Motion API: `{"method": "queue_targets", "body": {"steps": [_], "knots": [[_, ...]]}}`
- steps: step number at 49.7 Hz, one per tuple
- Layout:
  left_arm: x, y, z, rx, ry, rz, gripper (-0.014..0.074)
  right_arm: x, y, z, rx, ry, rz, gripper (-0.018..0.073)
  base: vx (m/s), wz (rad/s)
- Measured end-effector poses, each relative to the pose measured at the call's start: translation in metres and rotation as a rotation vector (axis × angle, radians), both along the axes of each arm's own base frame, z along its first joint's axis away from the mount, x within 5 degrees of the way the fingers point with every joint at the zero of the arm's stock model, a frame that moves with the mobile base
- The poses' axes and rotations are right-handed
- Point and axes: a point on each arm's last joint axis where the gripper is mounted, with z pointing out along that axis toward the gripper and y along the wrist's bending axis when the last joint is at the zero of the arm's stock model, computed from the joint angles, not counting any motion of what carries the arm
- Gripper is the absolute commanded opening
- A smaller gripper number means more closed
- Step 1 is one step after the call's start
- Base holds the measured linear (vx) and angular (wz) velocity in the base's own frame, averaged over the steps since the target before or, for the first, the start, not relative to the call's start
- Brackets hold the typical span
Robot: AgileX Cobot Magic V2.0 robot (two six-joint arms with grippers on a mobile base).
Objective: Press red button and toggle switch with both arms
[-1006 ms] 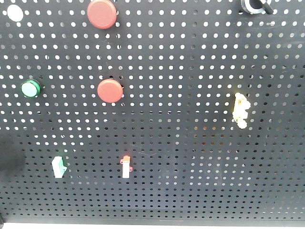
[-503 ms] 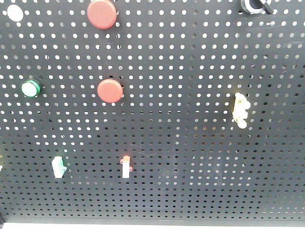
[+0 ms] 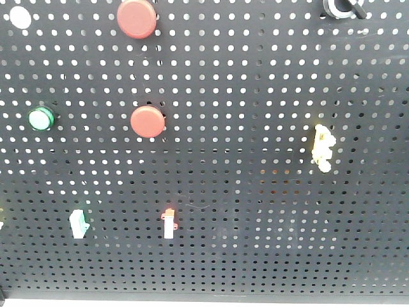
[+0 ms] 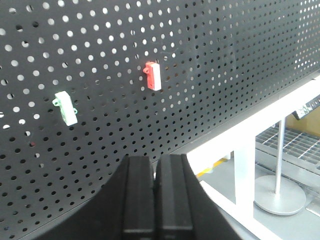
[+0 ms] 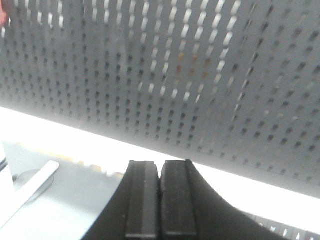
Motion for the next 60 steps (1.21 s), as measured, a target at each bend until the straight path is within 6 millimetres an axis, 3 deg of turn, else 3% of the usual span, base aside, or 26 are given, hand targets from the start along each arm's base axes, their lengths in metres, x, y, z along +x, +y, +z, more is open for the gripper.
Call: {"method": "queue_targets", "body": {"steps": [8,14,24,25,31,41,60], "knots": [[0.001,0.001,-0.004,0.044,-0.018,0.013,0.0002,0.0,0.0,0.0,0.0,0.001,0.0,-0.0003,0.0,0.0],[0.004,0.008,-0.018,0.155,-0.049,0.093,0.0002,0.0,0.0,0.0,0.001,0.002,0.0,-0.0003,0.0,0.01],[0.004,0.025,-0.066,0.126,-0.018,0.321,0.0002,0.0,0.0,0.0,0.001,0.001,0.0,-0.0003,0.0,0.0],[0.002,0.03,-0.082,0.082,-0.028,0.382,0.0002,0.0,0.0,0.0,0.001,0.001,0.0,-0.0003,0.0,0.0],[-0.002,0.033,-0.101,0.01,-0.05,0.422,0.0002,0.0,0.0,0.0,0.001,0.001,0.0,-0.0003,0.0,0.0],[-0.003,0.034,-0.103,-0.097,-0.02,0.434,0.0002,0.0,0.0,0.0,0.0,0.004,0.001,-0.0003,0.0,0.0],[-0.003,0.034,-0.104,-0.108,0.0,0.434,0.0002,0.0,0.0,-0.001,0.0,0.007,0.002,-0.0003,0.0,0.0]]}}
